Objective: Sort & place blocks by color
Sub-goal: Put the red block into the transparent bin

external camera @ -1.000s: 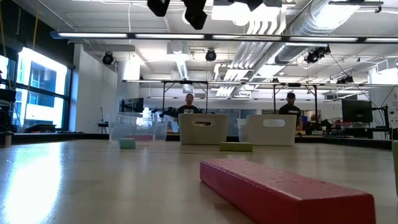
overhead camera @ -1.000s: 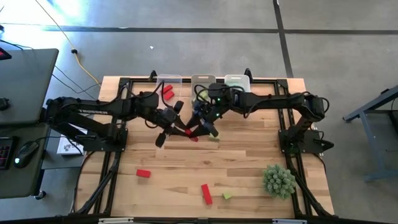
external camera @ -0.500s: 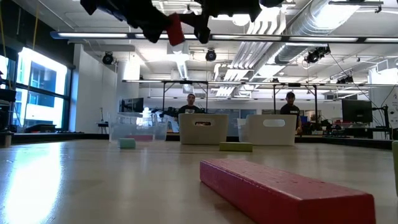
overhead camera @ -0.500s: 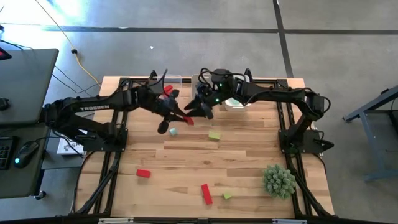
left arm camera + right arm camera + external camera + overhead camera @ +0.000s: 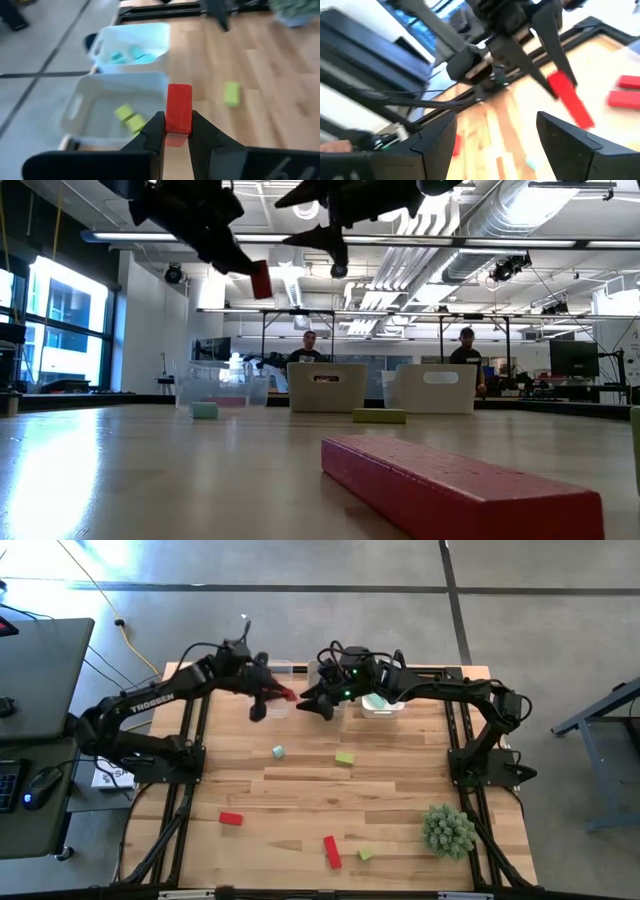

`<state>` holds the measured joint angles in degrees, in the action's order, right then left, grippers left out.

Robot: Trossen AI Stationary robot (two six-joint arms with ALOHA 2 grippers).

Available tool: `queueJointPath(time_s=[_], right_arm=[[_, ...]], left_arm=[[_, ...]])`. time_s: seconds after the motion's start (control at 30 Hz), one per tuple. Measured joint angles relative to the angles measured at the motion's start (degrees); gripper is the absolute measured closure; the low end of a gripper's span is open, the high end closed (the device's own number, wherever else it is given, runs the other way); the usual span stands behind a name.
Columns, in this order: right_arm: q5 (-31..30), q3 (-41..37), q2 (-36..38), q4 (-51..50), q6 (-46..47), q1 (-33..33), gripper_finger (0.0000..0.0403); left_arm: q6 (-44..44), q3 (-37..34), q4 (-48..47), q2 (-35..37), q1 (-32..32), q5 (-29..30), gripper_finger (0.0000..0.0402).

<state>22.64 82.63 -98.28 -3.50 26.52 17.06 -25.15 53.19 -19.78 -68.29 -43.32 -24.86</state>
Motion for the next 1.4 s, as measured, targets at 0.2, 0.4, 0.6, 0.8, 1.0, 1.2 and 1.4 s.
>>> queueJointPath(time_s=[0.2, 0.4, 0.6, 0.8, 1.0, 1.2, 1.4], right_arm=[[-5.2, 0.0, 0.0, -3.5, 0.0, 0.0, 0.0141], [-9.0, 0.0, 0.0, -5.0, 0.0, 0.0, 0.0141], [-10.7, 0.0, 0.0, -5.1, 0.0, -0.1, 0.0141], [-13.2, 0.0, 0.0, -5.4, 0.0, -0.1, 0.0141], [-13.2, 0.0, 0.0, -5.6, 0.5, -0.1, 0.0141], [-13.2, 0.0, 0.0, -5.8, 0.6, -0.2, 0.0141], [-13.2, 0.0, 0.0, -9.0, 0.6, -0.9, 0.0141]], left_arm=[[-3.2, 0.0, -0.2, 0.0, -8.1, 0.1, 0.0367], [-3.6, 0.0, -0.1, -1.5, -14.1, 0.4, 0.0367], [-3.4, 0.0, 0.3, -8.3, -16.9, 4.8, 0.0367], [-0.1, 0.0, 2.0, -14.6, -17.8, 7.3, 0.0367], [0.1, 0.0, 2.3, -18.7, -17.8, 10.0, 0.0367], [2.1, 0.0, 3.4, -20.4, -17.8, 10.2, 0.0362], [3.1, 0.0, 3.5, -20.4, -17.8, 11.4, 0.0335]])
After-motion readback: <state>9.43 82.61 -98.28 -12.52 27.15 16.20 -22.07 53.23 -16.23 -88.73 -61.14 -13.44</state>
